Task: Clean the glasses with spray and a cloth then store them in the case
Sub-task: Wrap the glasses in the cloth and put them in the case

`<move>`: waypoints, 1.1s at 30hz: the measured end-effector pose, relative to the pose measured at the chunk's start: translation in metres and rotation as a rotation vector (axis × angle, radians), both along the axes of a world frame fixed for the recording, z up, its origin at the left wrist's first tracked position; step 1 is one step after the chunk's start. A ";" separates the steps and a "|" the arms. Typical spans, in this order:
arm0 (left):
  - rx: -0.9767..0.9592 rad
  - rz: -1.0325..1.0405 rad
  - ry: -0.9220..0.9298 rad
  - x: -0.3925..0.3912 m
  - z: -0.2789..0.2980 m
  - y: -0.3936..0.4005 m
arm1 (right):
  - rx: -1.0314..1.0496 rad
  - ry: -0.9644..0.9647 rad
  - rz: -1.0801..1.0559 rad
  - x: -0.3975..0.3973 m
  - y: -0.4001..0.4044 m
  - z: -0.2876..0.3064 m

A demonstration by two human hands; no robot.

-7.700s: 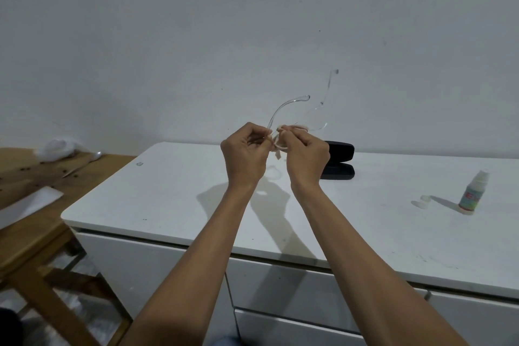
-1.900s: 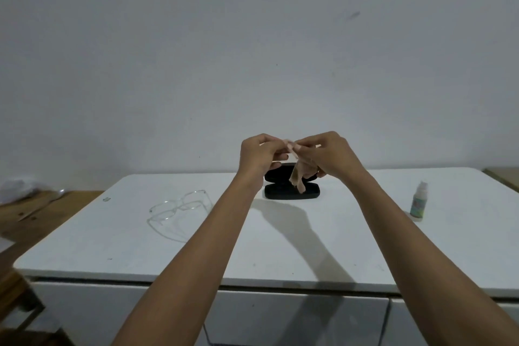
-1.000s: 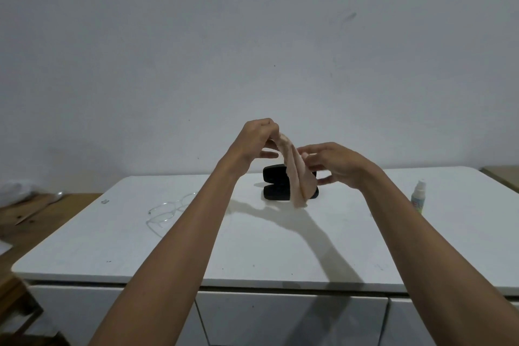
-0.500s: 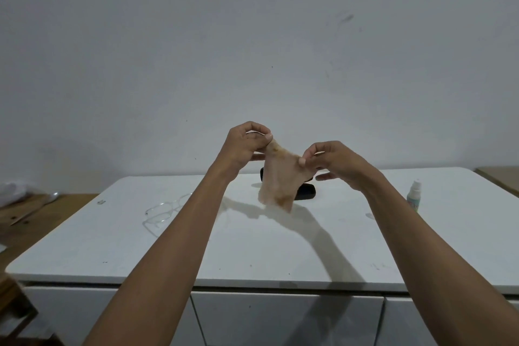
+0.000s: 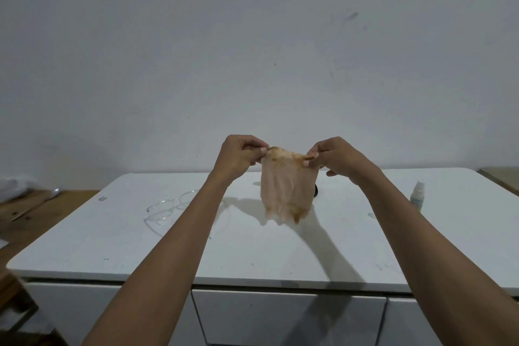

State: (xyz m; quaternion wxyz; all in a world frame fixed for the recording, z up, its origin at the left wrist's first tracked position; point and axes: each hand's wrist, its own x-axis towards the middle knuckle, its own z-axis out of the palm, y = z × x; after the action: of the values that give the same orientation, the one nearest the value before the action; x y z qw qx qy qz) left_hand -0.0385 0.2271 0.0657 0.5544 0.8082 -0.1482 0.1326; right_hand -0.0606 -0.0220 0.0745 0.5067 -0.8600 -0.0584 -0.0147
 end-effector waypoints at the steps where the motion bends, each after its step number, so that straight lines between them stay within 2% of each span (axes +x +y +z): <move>1: 0.009 0.013 -0.001 0.002 -0.002 0.000 | 0.013 -0.008 -0.002 0.000 0.001 -0.001; 9: 0.027 0.077 0.020 0.013 -0.009 0.000 | 0.103 -0.074 -0.025 0.003 0.001 -0.003; 14: -0.056 0.099 0.039 0.018 -0.010 0.000 | 0.139 -0.108 -0.071 0.012 0.000 -0.006; 20: -0.080 -0.033 0.135 0.007 -0.012 0.006 | 0.096 -0.034 -0.016 0.009 -0.010 -0.014; 23: 0.023 -0.164 0.259 -0.002 -0.019 0.017 | -0.030 0.084 0.058 0.003 -0.016 -0.022; 27: 0.299 -0.357 0.501 -0.012 -0.038 0.024 | -0.335 0.295 0.222 -0.007 -0.015 -0.039; 30: 0.517 -0.412 0.625 -0.020 -0.051 0.019 | -0.453 0.380 0.288 -0.012 -0.007 -0.056; 33: 0.633 -0.419 0.663 -0.028 -0.060 0.011 | -0.549 0.407 0.333 -0.017 0.001 -0.064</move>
State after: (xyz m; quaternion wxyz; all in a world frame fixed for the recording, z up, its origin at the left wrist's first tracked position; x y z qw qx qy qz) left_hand -0.0668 0.2376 0.0054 0.3140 0.8882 -0.1563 -0.2969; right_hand -0.0780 -0.0212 0.0103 0.2540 -0.9278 -0.0975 0.2553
